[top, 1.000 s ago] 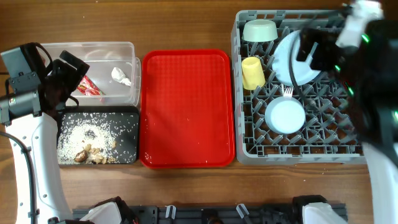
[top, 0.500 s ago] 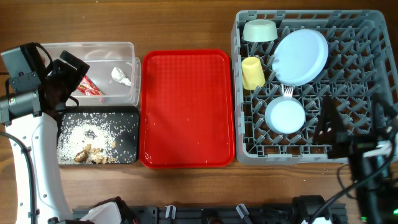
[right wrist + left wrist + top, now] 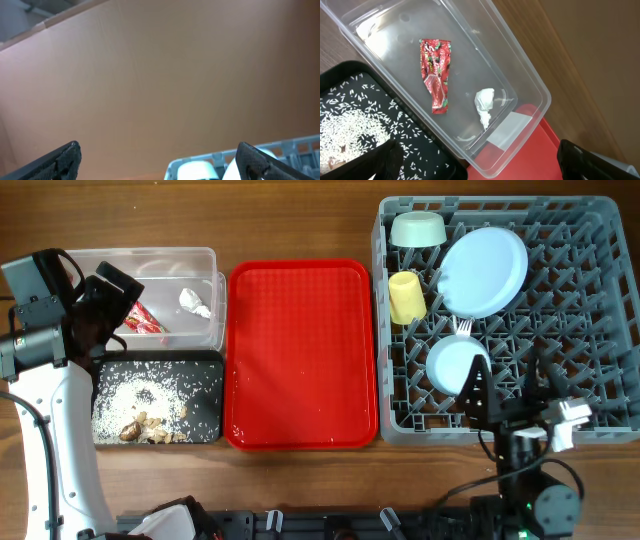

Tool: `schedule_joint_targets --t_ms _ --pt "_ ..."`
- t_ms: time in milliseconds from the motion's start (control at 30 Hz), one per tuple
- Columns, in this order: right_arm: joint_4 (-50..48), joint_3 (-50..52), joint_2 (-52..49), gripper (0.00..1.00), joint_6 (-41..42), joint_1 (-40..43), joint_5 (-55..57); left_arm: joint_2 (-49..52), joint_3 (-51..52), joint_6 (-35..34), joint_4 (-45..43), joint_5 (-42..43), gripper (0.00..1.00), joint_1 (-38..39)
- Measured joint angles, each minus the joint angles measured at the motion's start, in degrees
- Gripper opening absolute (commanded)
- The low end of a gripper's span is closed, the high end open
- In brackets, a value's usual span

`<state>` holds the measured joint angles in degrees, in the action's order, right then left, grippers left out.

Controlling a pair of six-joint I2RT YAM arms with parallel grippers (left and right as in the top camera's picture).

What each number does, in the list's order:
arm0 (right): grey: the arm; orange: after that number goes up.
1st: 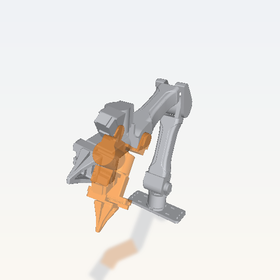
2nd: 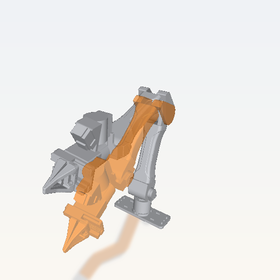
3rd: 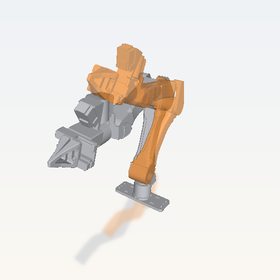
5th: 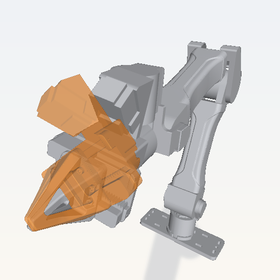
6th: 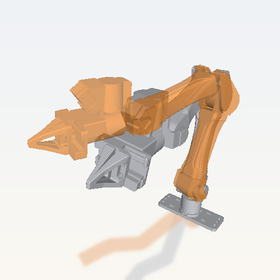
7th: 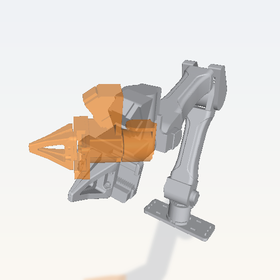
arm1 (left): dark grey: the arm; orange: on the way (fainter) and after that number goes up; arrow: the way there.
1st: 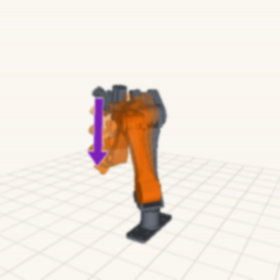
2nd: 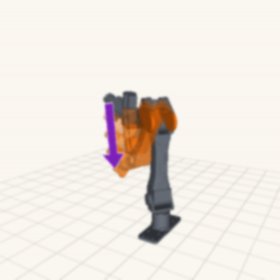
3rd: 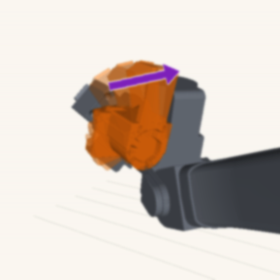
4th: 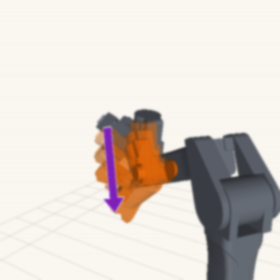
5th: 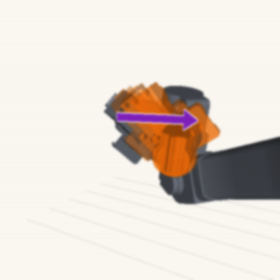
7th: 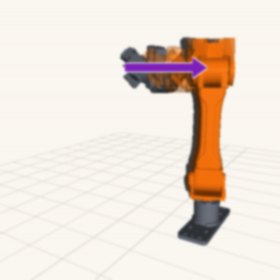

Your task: Sort waste into correct bins and load items into the dishwasher rack

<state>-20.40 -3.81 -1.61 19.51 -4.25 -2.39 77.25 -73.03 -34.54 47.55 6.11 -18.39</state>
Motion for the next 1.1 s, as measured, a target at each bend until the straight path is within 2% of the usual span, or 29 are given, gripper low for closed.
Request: schedule_joint_targets --t_ms 67,167,333,467,567,1100 --pt "-0.1 2.6 0.3 1.0 0.4 0.0 0.0 0.0 0.0 0.0 0.0 0.0 1.0 0.0" --pt "7.5 3.4 0.6 1.0 -0.3 0.0 -1.5 0.0 0.0 0.0 0.0 0.0 1.0 0.0" --pt "19.3 3.5 0.7 1.0 -13.9 0.0 -7.5 0.0 0.0 0.0 0.0 0.0 1.0 0.0" --pt "19.6 3.5 0.7 1.0 -21.1 0.0 -8.5 0.0 0.0 0.0 0.0 0.0 1.0 0.0" --pt "19.6 3.5 0.7 1.0 -23.4 0.0 -8.8 0.0 0.0 0.0 0.0 0.0 1.0 0.0" --pt "19.6 3.5 0.7 1.0 -24.4 0.0 -9.2 0.0 0.0 0.0 0.0 0.0 1.0 0.0"
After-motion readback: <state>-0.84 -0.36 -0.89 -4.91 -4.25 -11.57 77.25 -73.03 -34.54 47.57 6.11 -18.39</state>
